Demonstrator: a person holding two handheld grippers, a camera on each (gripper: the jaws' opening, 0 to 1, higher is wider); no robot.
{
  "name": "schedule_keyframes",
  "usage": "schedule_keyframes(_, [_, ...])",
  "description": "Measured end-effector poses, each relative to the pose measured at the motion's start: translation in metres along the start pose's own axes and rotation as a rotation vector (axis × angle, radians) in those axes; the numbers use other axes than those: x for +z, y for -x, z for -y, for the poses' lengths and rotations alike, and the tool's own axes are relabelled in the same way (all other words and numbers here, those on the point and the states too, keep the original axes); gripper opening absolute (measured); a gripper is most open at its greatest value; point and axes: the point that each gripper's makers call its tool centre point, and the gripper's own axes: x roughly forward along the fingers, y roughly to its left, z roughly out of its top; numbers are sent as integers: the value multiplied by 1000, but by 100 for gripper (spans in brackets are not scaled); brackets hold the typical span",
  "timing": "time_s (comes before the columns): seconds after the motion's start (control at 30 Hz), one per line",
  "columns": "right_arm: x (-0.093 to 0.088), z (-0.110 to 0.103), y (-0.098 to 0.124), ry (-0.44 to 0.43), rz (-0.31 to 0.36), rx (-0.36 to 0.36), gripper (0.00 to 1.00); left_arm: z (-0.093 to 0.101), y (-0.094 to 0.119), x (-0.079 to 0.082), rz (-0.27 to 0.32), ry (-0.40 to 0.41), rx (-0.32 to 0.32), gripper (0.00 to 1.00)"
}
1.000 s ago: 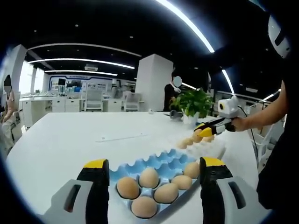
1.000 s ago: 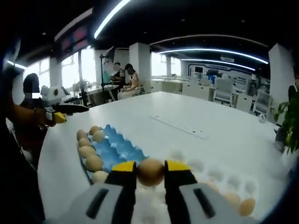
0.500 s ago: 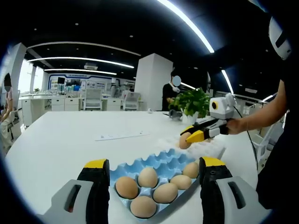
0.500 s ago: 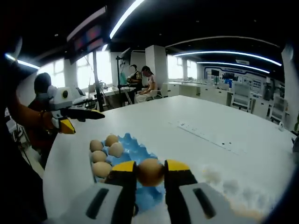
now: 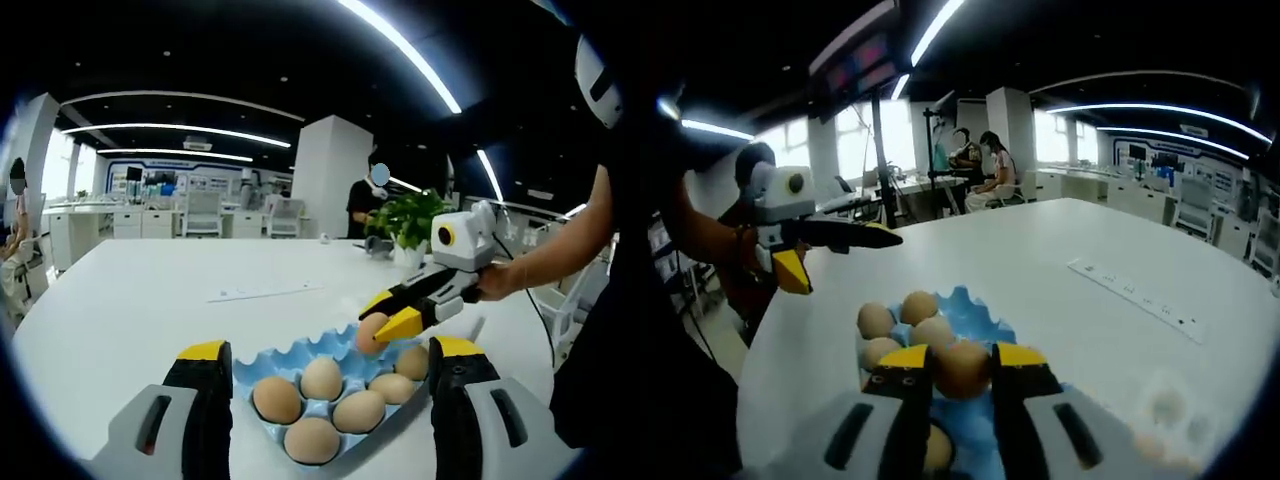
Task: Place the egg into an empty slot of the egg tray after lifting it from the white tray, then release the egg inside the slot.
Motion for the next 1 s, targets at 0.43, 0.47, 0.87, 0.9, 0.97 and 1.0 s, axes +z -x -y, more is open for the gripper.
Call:
schedule_keyframes(0.43, [-17, -5, -15, 3, -55, 37, 22, 0, -1, 0, -4, -2, 0, 80])
schedule_keyframes(0.47, [-17, -5, -16, 3, -54, 38, 22, 0, -1, 0, -6, -1, -2, 80])
schedule_keyframes(0.87, [-21, -4, -23, -14, -72, 44, 23, 2, -3, 0, -8, 4, -13, 78])
schedule_keyframes(0.9, [-21, -3, -24, -13, -69, 42, 23, 3, -3, 0, -7, 4, -15, 78])
schedule_keyframes(0.97, [-22, -2, -24, -33, -75, 49, 23, 3, -4, 0, -8, -3, -13, 78])
schedule_keyframes(1.0, [-22, -2, -25, -36, -75, 51, 23, 2, -4, 1, -5, -5, -8, 79])
